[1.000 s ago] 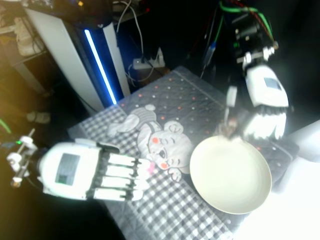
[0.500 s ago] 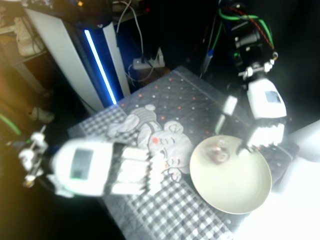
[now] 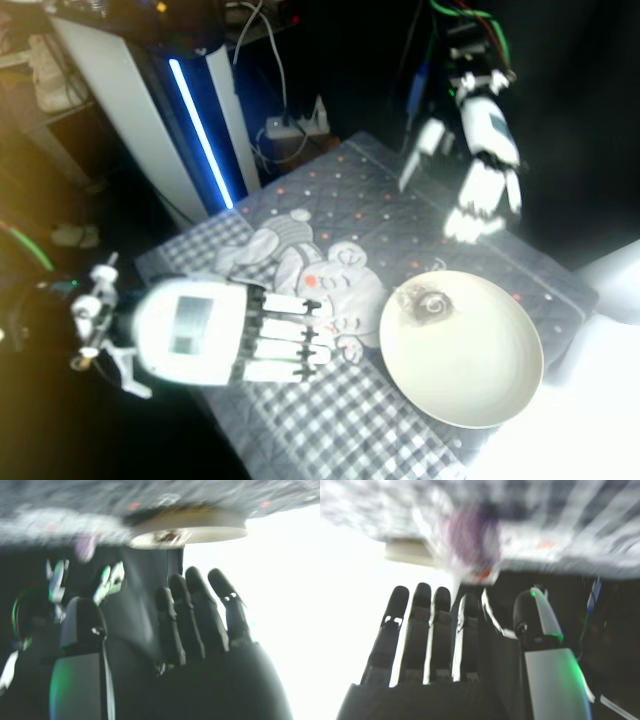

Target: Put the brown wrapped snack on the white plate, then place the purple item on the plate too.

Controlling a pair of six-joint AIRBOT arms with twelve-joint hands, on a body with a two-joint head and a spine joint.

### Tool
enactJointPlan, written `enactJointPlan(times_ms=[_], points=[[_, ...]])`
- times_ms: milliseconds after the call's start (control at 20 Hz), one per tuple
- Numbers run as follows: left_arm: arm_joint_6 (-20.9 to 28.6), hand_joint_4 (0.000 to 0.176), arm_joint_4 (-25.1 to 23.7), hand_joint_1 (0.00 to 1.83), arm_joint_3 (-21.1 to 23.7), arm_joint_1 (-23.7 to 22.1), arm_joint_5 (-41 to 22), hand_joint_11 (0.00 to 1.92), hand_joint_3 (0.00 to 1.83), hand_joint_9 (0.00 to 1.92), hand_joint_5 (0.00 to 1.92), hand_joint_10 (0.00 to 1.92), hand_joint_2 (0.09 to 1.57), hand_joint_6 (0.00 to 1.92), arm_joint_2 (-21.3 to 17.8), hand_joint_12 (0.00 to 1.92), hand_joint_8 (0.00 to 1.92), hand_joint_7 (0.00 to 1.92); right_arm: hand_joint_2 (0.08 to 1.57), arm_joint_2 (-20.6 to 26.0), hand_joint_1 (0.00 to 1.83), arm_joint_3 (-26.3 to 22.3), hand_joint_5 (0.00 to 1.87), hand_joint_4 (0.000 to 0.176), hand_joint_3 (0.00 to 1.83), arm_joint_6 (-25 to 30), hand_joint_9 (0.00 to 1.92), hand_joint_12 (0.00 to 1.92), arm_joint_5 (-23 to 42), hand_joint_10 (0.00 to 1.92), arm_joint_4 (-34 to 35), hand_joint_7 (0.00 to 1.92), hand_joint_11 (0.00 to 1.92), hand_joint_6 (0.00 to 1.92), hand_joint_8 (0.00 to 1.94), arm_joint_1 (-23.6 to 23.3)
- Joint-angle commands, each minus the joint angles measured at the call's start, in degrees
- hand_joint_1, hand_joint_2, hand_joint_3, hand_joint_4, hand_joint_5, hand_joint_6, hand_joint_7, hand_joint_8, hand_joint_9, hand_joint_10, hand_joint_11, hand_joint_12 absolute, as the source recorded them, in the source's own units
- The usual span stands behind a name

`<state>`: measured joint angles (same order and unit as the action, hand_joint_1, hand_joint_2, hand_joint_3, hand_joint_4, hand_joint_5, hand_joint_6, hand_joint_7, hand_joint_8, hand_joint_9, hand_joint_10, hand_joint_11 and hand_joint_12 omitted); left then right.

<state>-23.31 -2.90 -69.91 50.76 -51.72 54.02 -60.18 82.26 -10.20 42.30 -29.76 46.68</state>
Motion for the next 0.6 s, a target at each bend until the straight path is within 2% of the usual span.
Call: enactJointPlan(times_ms=[0, 50, 100, 150, 200, 250, 300, 350, 400, 450, 500, 550], points=[[0.38, 0.023, 2.09, 0.95, 0.20, -0.17, -10.30, 0.02, 0.00, 0.63, 0.67, 0.03, 0.92, 0.00, -0.35, 1.32, 0.01, 0.71, 1.11, -0.36, 0.71, 0.32, 0.48, 0.122, 0.01, 0.43, 0.50, 0.93, 4.31, 0.00, 2.71, 0.48, 0.14, 0.00, 0.00, -0.70], [0.38, 0.005, 3.06, 0.90, 1.30, 1.67, -12.31, 0.02, 0.00, 0.64, 0.69, 0.02, 0.92, 0.00, -1.24, 1.30, 0.00, 0.71, 1.11, -1.02, 0.73, 0.88, 0.50, 0.095, 0.00, 0.43, 0.51, 0.93, 3.44, 0.01, 2.49, 0.50, 0.16, 0.01, 0.01, -0.70], [0.37, 0.000, 3.26, 0.89, 1.96, 2.64, -12.96, 0.07, 0.00, 0.65, 0.71, 0.02, 0.92, 0.00, -1.75, 1.24, 0.00, 0.72, 1.10, -1.38, 0.78, 1.26, 0.52, 0.078, 0.00, 0.43, 0.50, 0.95, 2.90, 0.00, 2.31, 0.51, 0.13, 0.00, 0.00, -0.70], [0.37, 0.000, 3.26, 0.91, 1.96, 2.64, -12.96, 0.14, 0.00, 0.70, 0.73, 0.04, 0.90, 0.01, -1.75, 1.25, 0.01, 0.75, 1.10, -1.38, 0.84, 1.26, 0.54, 0.077, 0.00, 0.43, 0.46, 0.97, 2.90, 0.00, 2.31, 0.51, 0.05, 0.00, 0.00, -0.70], [0.37, 0.009, 3.29, 0.92, 2.68, 3.61, -13.56, 0.22, 0.00, 0.76, 0.75, 0.06, 0.89, 0.01, -2.24, 1.28, 0.01, 0.76, 1.09, -1.64, 0.95, 1.61, 0.60, 0.040, 0.00, 0.43, 0.56, 1.06, 2.25, 0.02, 2.16, 0.60, 0.13, 0.00, 0.01, -0.70], [0.37, 0.000, 3.42, 0.97, 3.25, 4.41, -13.99, 0.25, 0.00, 0.80, 0.80, 0.06, 0.88, 0.01, -2.55, 1.29, 0.01, 0.79, 1.08, -1.80, 0.99, 1.83, 0.63, 0.015, 0.00, 0.43, 0.66, 1.14, 1.77, 0.05, 2.15, 0.68, 0.19, 0.00, 0.02, -0.70], [0.35, 0.000, 3.84, 0.97, 3.43, 4.85, -14.23, 0.25, 0.00, 0.80, 0.80, 0.06, 0.88, 0.01, -2.59, 1.29, 0.01, 0.79, 1.08, -1.86, 0.99, 1.91, 0.63, 0.015, 0.00, 0.43, 0.66, 1.14, 1.61, 0.05, 2.15, 0.68, 0.19, 0.00, 0.02, -0.70], [0.33, 0.000, 4.74, 1.01, 3.46, 5.45, -14.57, 0.30, 0.00, 0.83, 0.81, 0.07, 0.87, 0.01, -2.54, 1.29, 0.01, 0.81, 1.08, -1.93, 1.02, 1.94, 0.67, 0.008, 0.00, 0.43, 0.77, 1.23, 1.49, 0.09, 2.15, 0.76, 0.27, 0.00, 0.03, -0.70], [0.32, 0.000, 5.95, 1.02, 3.46, 6.31, -15.19, 0.33, 0.00, 0.83, 0.81, 0.06, 0.88, 0.00, -2.40, 1.29, 0.01, 0.80, 1.20, -1.99, 1.25, 1.94, 0.78, 0.000, 0.00, 0.43, 0.83, 1.81, 1.48, 0.50, 2.15, 0.75, 0.30, 0.01, 1.11, -0.70], [0.32, 0.000, 6.36, 1.02, 3.46, 6.74, -15.48, 0.33, 0.00, 0.83, 0.81, 0.06, 0.88, 0.00, -2.34, 1.29, 0.01, 0.80, 1.20, -2.00, 1.25, 1.99, 0.78, 0.000, 0.00, 0.43, 0.83, 1.81, 1.48, 0.50, 2.15, 0.75, 0.30, 0.01, 1.11, -0.70], [0.32, 0.000, 6.41, 1.01, 3.54, 6.89, -15.50, 0.35, 0.00, 0.84, 0.81, 0.06, 0.86, 0.00, -2.30, 1.30, 0.01, 0.81, 1.23, -1.99, 1.22, 2.25, 0.76, 0.000, 0.00, 0.46, 0.64, 1.83, 1.48, 1.38, 2.19, 0.75, 0.50, 1.03, 1.36, -0.70], [0.31, 0.000, 6.40, 1.01, 3.55, 6.89, -15.48, 0.35, 0.00, 0.84, 0.81, 0.06, 0.86, 0.00, -2.29, 1.30, 0.01, 0.81, 1.23, -1.98, 1.22, 2.32, 0.76, 0.000, 0.00, 0.46, 0.64, 1.83, 1.48, 1.38, 2.22, 0.75, 0.50, 1.03, 1.36, -0.70]])
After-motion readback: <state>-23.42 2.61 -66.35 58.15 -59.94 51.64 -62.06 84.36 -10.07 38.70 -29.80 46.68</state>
